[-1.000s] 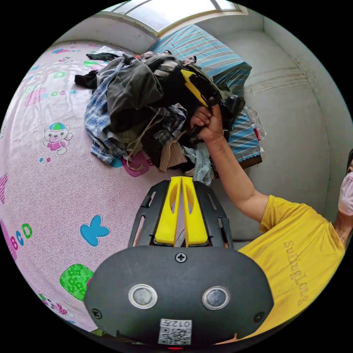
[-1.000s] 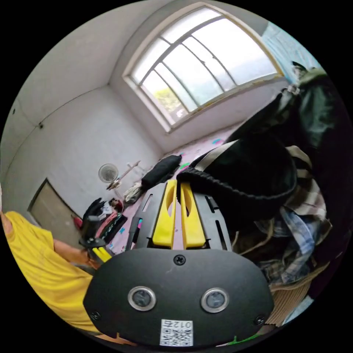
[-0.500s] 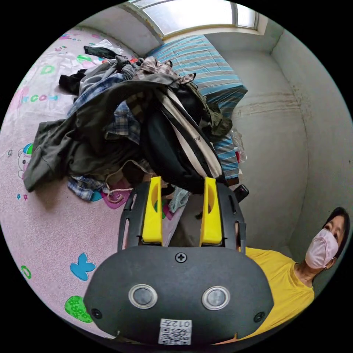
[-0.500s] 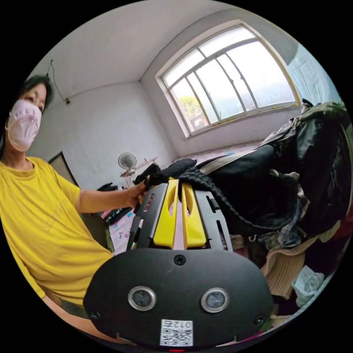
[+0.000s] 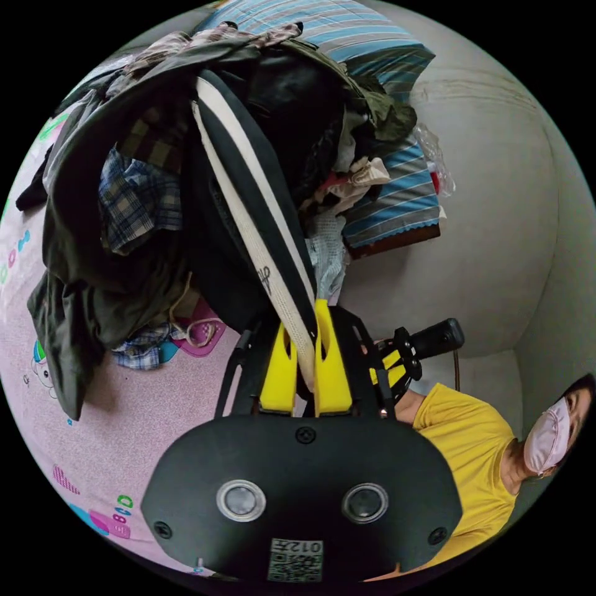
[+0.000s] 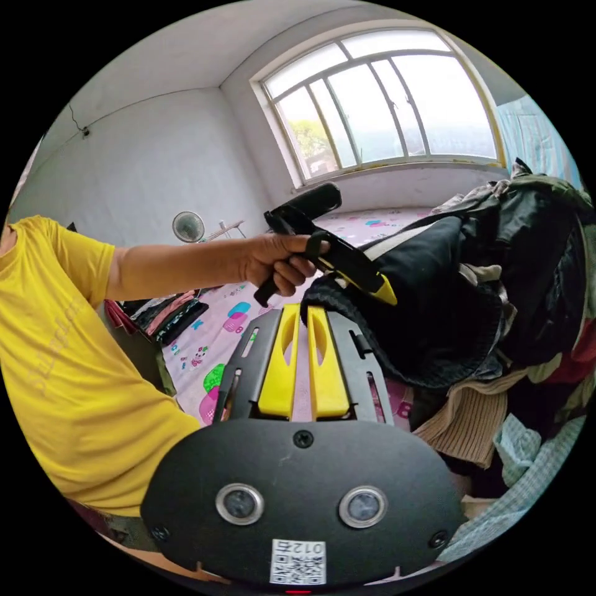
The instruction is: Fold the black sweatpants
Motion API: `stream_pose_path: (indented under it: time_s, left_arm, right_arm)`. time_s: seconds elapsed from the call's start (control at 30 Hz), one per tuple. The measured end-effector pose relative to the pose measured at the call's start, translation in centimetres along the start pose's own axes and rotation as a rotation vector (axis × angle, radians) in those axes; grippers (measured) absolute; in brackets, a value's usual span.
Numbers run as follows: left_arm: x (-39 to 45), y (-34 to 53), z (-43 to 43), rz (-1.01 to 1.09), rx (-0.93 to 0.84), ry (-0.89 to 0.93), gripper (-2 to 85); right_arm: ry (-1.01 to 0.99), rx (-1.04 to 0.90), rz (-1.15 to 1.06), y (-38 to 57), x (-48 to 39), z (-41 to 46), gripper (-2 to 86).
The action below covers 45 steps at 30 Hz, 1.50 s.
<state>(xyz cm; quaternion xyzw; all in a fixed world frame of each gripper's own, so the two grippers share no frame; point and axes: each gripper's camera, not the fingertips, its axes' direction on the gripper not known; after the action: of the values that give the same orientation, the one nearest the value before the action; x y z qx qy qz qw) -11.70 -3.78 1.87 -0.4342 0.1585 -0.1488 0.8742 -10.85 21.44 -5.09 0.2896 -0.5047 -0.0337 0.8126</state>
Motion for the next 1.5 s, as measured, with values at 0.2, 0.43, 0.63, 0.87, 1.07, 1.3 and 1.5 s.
stream_pose_path:
  time_s: [0.2, 0.43, 0.63, 0.87, 1.07, 1.3, 1.5]
  left_arm:
    - [1.1, 6.7, -9.8, 0.135, 0.348, 0.315, 6.7]
    - [13.4, 5.2, -18.6, 0.361, 0.468, 0.235, 6.7]
    - [23.3, 5.0, -20.0, 0.385, 0.360, 0.014, 6.6]
    - [24.9, 12.1, -21.0, 0.407, 0.301, -0.063, 6.6]
    - [28.4, 17.9, -26.0, 0.509, 0.375, -0.102, 6.6]
    - [38.0, 24.1, -31.3, 0.784, 0.478, -0.194, 6.7]
    - [42.1, 36.4, -39.5, 0.973, 0.737, -0.117, 6.9]
  right_arm:
    - [0.067, 0.111, 0.190, 4.3, 1.4, -5.5, 1.0]
    - [0.081, 0.124, 0.431, 4.0, 6.0, -3.2, 1.6]
    - [0.051, 0.188, 0.502, -1.0, 7.9, 0.2, 1.5]
    - [0.022, 0.461, 0.508, -8.6, 9.0, -2.9, 2.7]
    - [0.114, 0.589, 0.348, -15.6, 4.6, -9.3, 5.6]
    - [0.250, 0.690, 0.146, -22.3, -4.0, -17.5, 7.3]
    - [0.319, 0.736, -0.200, -25.7, -16.3, -22.8, 7.5]
